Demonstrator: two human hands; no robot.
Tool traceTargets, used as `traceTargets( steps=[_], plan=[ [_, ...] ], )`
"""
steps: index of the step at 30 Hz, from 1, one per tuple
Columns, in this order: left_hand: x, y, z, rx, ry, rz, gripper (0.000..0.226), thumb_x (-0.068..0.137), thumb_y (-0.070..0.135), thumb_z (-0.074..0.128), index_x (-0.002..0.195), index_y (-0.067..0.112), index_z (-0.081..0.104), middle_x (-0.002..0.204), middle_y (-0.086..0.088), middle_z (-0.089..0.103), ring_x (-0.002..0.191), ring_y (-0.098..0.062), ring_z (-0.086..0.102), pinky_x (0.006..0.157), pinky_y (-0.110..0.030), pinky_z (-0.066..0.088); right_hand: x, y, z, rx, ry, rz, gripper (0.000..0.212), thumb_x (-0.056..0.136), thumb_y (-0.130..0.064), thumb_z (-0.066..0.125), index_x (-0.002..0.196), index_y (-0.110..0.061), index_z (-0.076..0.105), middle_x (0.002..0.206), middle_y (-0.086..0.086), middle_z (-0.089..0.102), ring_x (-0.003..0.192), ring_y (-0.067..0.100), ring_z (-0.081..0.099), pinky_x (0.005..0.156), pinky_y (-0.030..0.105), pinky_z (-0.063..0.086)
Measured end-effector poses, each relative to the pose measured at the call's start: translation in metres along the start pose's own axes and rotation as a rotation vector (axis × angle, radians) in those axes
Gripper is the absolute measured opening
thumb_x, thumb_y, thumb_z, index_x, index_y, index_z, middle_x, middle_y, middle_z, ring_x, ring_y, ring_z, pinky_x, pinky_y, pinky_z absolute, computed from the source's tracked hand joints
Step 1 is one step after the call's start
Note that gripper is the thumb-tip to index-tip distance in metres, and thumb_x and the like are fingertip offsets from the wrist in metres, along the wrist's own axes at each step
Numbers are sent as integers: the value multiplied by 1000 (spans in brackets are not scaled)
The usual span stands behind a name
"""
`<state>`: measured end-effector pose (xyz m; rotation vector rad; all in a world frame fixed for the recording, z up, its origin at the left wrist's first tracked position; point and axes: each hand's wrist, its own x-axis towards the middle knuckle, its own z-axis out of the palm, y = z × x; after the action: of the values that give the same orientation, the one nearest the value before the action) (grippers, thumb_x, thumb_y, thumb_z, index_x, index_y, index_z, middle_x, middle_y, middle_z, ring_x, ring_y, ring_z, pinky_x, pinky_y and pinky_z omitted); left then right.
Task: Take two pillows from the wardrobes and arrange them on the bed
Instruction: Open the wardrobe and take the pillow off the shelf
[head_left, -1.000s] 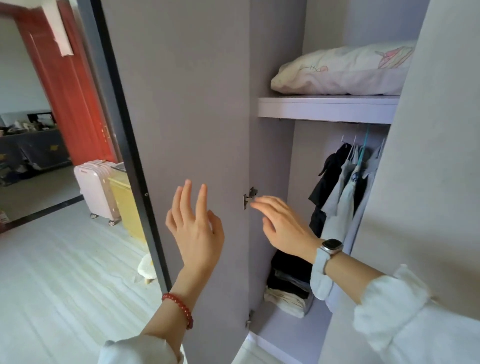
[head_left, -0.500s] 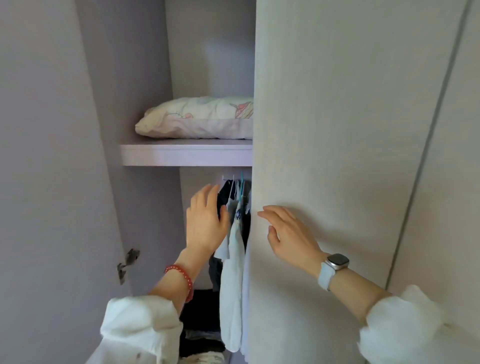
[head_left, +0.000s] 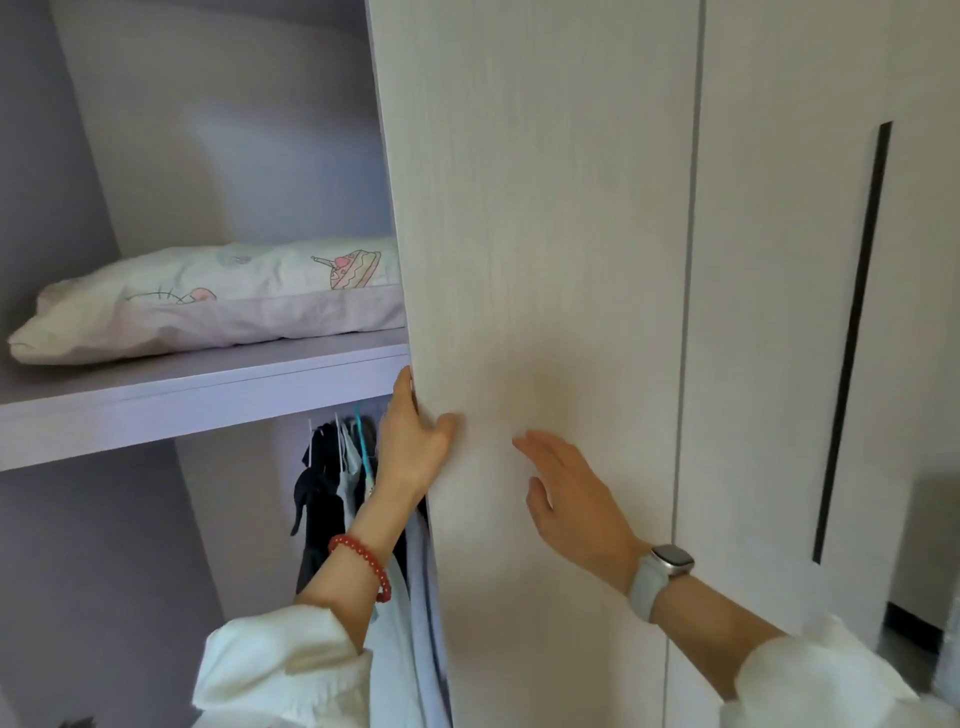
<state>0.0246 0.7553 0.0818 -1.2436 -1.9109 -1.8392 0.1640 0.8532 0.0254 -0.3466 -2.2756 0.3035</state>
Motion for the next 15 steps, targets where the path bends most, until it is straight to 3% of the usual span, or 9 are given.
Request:
traceTargets(
  steps=[2, 5, 9, 11, 13, 15],
  plan=[
    [-16, 9, -4, -61, -33, 64, 60, 77, -2, 52, 103, 50, 39, 93, 20, 56, 73, 2, 55, 57, -2, 40, -16, -3, -4, 35, 2, 5, 45, 90, -7, 42, 134, -16, 38, 142, 5, 39, 132, 18, 35, 102, 28, 36],
    [-43, 27, -8, -135, -140, 113, 73, 78, -4, 48, 105, 62, 33, 98, 19, 57, 76, 15, 54, 61, 1, 41, -38, -7, -17, 75, 35, 8, 44, 90, -6, 42, 133, -15, 39, 141, 5, 40, 131, 16, 36, 103, 19, 28],
    [-75, 57, -4, -211, -293, 183, 70, 76, 1, 46, 108, 62, 34, 96, 13, 58, 75, 10, 56, 63, -4, 44, -65, -9, -48, 141, 109, 30, 43, 90, -3, 41, 131, -14, 40, 134, 3, 45, 124, 15, 44, 102, 23, 35],
    [-86, 71, 1, -236, -363, 221, 73, 80, -3, 47, 110, 63, 36, 96, 15, 59, 78, 7, 59, 68, -6, 46, -78, -10, -67, 197, 154, 66, 42, 89, -4, 40, 130, -16, 41, 127, -4, 46, 117, 10, 47, 97, 18, 40],
    [-94, 85, 9, -239, -436, 262, 67, 80, 3, 46, 118, 57, 35, 100, 13, 61, 84, 4, 60, 75, -6, 45, -92, -10, -85, 239, 207, 80, 41, 88, -9, 38, 128, -18, 42, 123, -8, 46, 112, 2, 48, 92, 8, 40],
    [-101, 96, 21, -222, -492, 312, 64, 77, 10, 43, 124, 51, 33, 101, 9, 61, 89, 2, 59, 78, -4, 42, -106, -8, -104, 242, 230, 77, 41, 88, -12, 36, 127, -19, 43, 123, -9, 48, 111, -4, 47, 93, 7, 39]
  ],
)
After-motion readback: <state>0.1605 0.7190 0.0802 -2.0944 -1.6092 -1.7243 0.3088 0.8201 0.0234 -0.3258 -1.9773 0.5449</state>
